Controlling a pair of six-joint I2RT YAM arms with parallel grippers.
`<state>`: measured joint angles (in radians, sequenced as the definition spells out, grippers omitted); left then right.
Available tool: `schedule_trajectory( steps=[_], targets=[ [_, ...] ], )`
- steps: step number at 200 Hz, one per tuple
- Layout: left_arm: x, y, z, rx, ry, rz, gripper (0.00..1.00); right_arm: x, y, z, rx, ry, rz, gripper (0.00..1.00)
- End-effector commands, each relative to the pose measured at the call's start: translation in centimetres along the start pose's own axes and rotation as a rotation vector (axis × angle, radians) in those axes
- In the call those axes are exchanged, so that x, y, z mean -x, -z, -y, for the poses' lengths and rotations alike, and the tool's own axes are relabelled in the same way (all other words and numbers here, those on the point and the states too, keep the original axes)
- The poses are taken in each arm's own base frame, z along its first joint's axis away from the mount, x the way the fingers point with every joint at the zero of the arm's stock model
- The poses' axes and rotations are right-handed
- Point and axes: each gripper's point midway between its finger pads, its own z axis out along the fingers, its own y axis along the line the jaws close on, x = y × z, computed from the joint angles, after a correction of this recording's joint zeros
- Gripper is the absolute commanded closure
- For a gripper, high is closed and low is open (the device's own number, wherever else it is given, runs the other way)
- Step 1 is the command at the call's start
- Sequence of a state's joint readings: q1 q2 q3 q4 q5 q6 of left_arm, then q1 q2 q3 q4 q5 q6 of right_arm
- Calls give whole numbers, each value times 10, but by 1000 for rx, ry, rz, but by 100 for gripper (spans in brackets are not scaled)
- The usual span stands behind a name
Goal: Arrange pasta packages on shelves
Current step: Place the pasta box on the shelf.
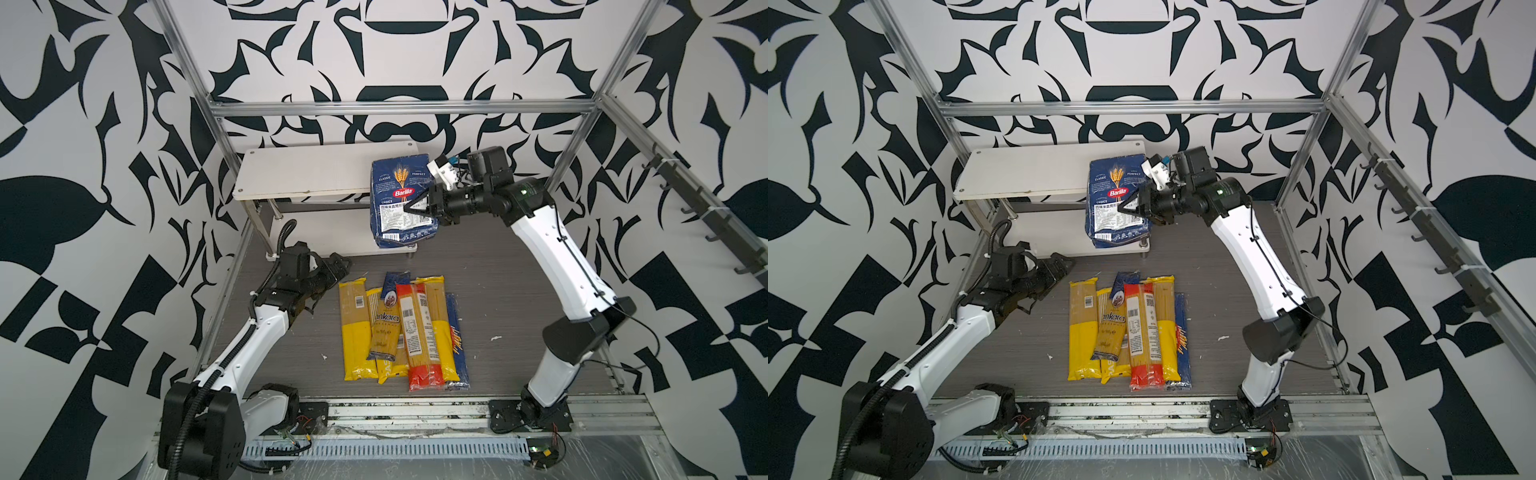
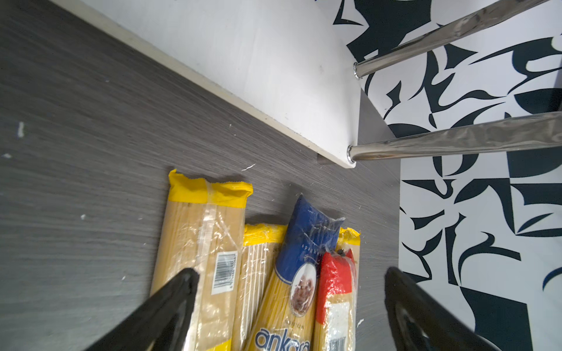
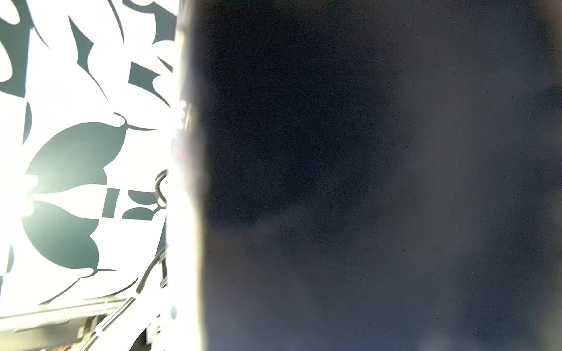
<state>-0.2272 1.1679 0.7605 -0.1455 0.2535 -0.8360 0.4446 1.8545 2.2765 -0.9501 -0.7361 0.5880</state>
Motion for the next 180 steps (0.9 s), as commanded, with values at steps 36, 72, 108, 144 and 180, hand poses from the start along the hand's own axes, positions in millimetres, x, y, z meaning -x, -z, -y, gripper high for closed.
schedule_trajectory(
  steps=[36, 72, 108, 144, 180],
  targets=[
    [19, -21, 31, -72, -57, -56, 2, 90, 50, -63, 257, 190, 229, 70],
    [23, -27, 38, -84, -86, -77, 2, 118, 45, -65, 349, 169, 282, 68],
    [27, -34, 43, -93, -108, -100, 2, 131, 37, -60, 381, 150, 293, 67],
    [34, -39, 44, -106, -109, -112, 3, 139, 30, -51, 373, 137, 311, 64],
    [42, -39, 43, -116, -99, -116, 3, 138, 24, -45, 363, 128, 301, 51]
  ],
)
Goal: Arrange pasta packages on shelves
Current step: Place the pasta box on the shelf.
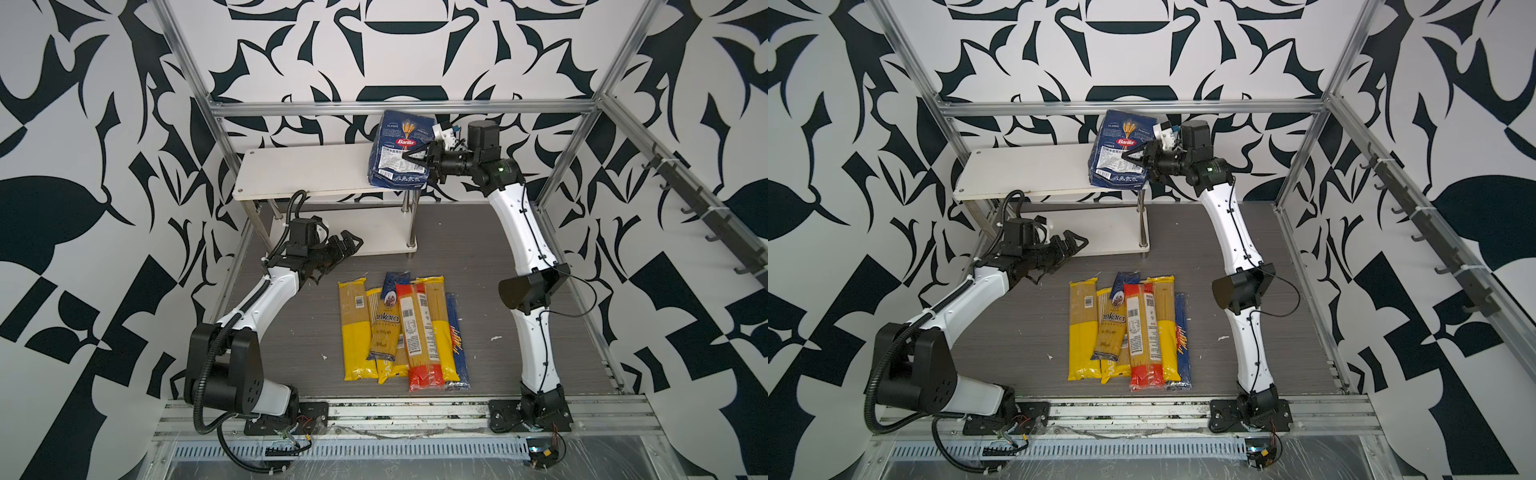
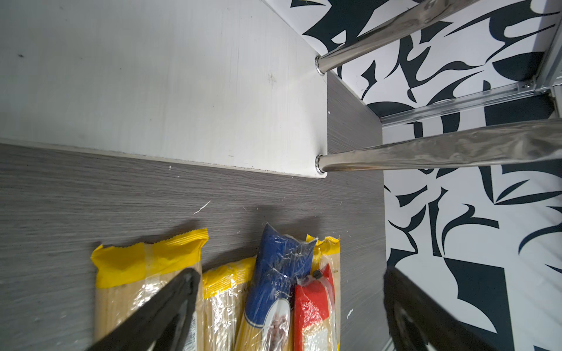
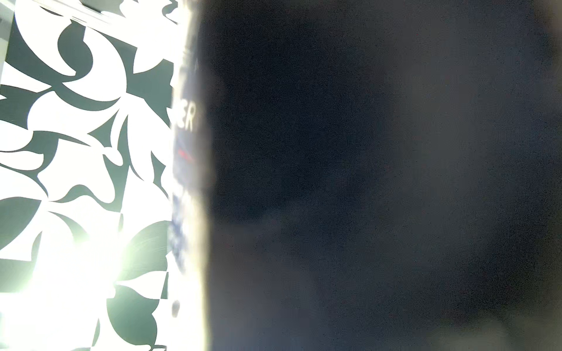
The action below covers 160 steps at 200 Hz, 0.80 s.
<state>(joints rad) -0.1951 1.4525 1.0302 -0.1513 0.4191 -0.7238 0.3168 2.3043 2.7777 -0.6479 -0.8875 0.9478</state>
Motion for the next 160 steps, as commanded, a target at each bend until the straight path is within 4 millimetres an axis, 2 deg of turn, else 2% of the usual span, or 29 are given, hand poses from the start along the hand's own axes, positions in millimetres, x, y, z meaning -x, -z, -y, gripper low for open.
schedule_trajectory(
  steps=[1, 27, 30, 44, 76, 112, 160],
  targets=[
    [7, 3, 4, -24, -14, -10, 3, 7, 30, -87, 172, 262, 82, 50],
    [7, 5, 2, -26, -5, -10, 3, 6, 32, -85, 151, 268, 87, 32],
    [7, 5, 1, -25, -4, -10, 3, 6, 32, -85, 149, 268, 89, 27],
    [5, 6, 0, -24, -1, -10, 3, 7, 34, -84, 143, 263, 93, 17],
    [2, 8, 0, -33, 10, -10, 3, 12, 41, -77, 116, 241, 104, 12],
    [-4, 11, -2, -40, 32, -5, 3, 17, 64, -69, 48, 229, 131, 9],
    [-10, 12, -5, -53, 67, -7, 3, 7, 78, -61, -17, 230, 118, 7]
  ],
)
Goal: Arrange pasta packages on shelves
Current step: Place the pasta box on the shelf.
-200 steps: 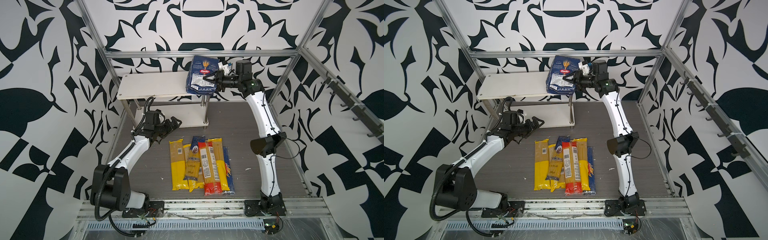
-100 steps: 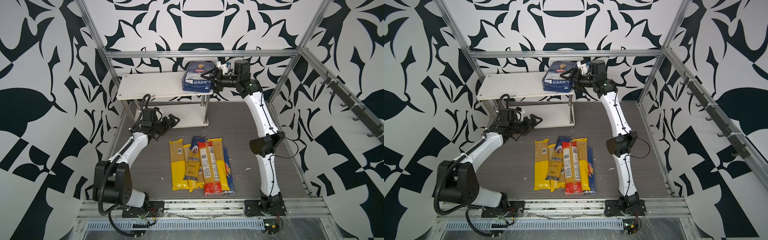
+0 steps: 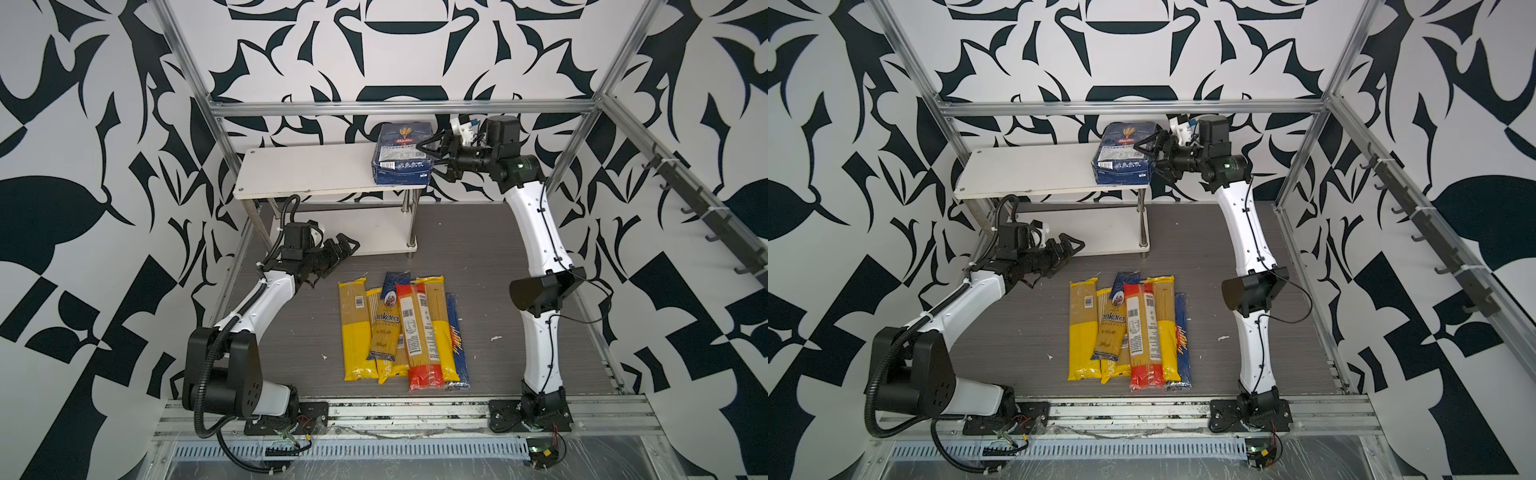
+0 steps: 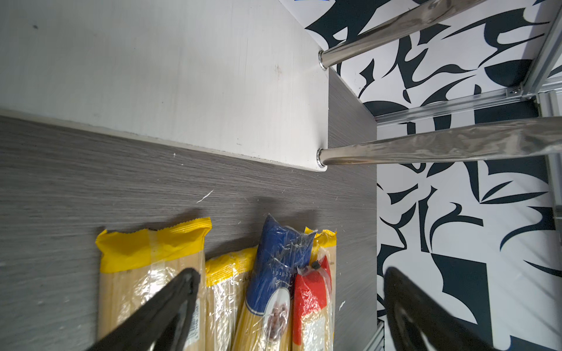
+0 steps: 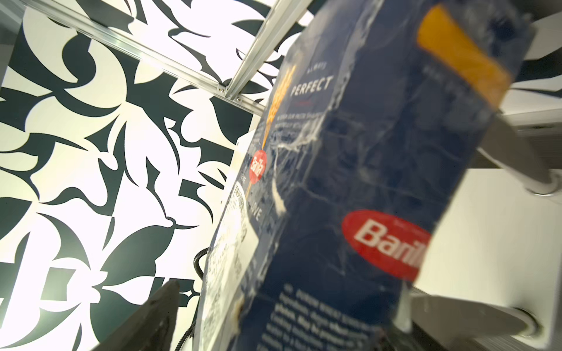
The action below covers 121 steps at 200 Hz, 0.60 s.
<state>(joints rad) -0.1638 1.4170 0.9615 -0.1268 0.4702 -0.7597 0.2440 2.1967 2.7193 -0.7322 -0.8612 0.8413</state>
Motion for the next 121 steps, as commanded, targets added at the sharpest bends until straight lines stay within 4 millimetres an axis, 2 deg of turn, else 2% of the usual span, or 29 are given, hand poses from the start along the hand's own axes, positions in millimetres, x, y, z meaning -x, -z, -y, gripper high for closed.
schedule_trajectory(
  steps=[1, 33, 60, 121],
  targets=[
    [-1, 5, 6, -33, 9, 9, 3, -1, 33, -52, 50, 159, 52, 7],
    [-2, 5, 4, -28, 18, 12, 3, -5, 33, -44, 20, 157, 40, 7],
    [-2, 7, 4, -26, 21, 21, 3, -3, 26, -40, 39, 139, 29, 7],
    [-3, 11, 3, -17, 25, 27, 4, -3, -12, -46, 170, 111, -20, 7]
  ],
)
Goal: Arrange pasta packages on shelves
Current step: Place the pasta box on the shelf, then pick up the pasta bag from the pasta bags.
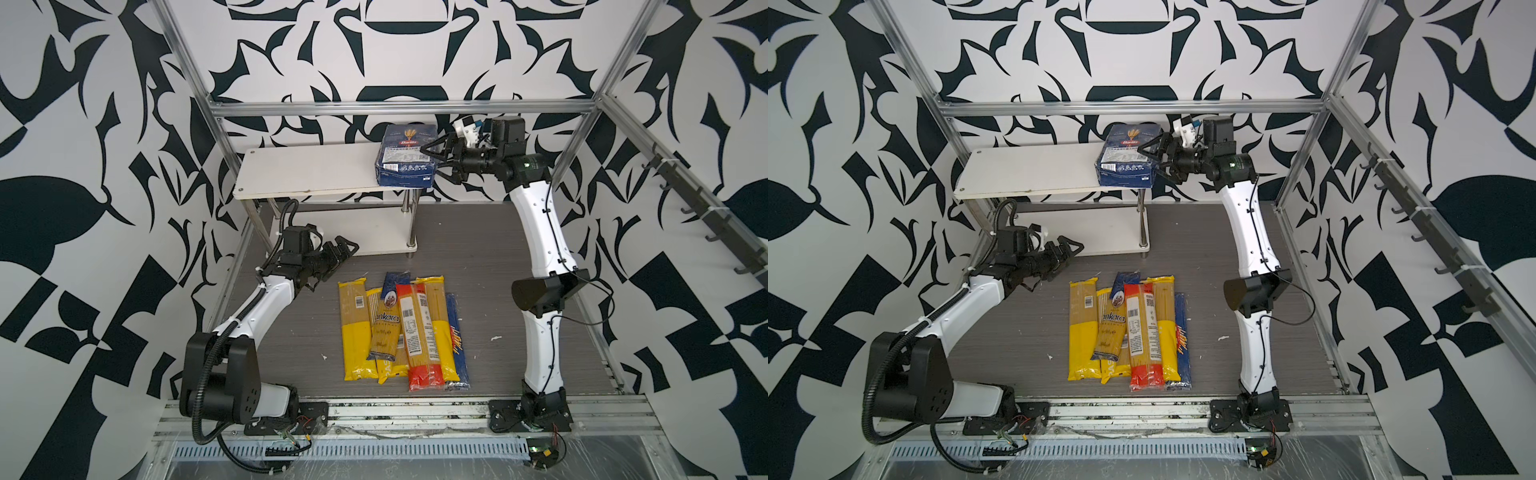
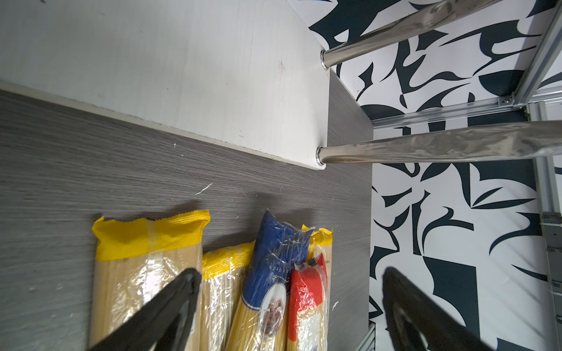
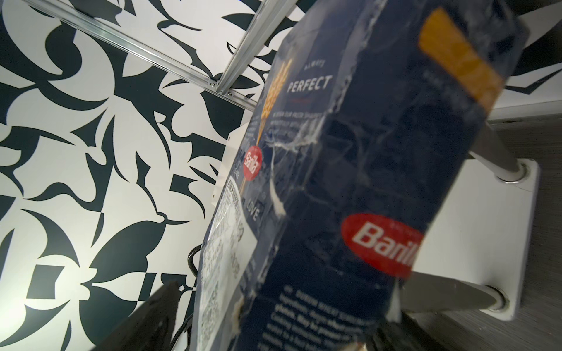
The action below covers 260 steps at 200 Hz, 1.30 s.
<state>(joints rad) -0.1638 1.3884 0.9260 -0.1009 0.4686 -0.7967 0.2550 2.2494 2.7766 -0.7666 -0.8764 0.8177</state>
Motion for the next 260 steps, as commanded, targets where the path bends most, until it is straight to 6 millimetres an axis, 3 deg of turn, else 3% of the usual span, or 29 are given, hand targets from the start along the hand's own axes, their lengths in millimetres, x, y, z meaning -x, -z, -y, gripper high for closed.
schedule_trajectory(
  steps=[1, 29, 57, 84, 143, 167, 180, 187, 207, 226, 260],
  targets=[
    [0, 8, 4, -7, -2, 15, 4, 3, -2, -55, 169, 109, 13, 7],
    [0, 8, 5, -8, -3, 9, 4, 0, -4, -51, 163, 114, -1, 6],
    [-1, 5, 8, -20, -4, -14, 4, -2, 17, -30, 37, 133, 16, 4],
    [-2, 2, 7, -24, -3, -28, 4, -6, 34, -26, -31, 148, 28, 4],
    [0, 1, 10, -35, -12, -26, 4, -17, 48, -24, -103, 168, 24, 4],
    [-2, 8, 11, -29, -43, -5, 4, -30, 57, -7, -246, 194, 24, 1],
    [-4, 13, 8, -8, -63, 7, 4, -43, 65, 13, -388, 200, 7, 1],
    [-6, 16, 5, 8, -70, 10, 4, -56, 65, 35, -486, 196, -35, 1],
    [-14, 21, -6, 48, -74, 10, 3, -93, 71, 69, -704, 228, -141, 1],
    [-25, 29, -14, 68, -58, 14, 1, -130, 75, 87, -813, 255, -226, 1],
    [-53, 34, -36, 135, 7, 8, 1, -186, 86, 102, -818, 203, -280, 1]
  ],
)
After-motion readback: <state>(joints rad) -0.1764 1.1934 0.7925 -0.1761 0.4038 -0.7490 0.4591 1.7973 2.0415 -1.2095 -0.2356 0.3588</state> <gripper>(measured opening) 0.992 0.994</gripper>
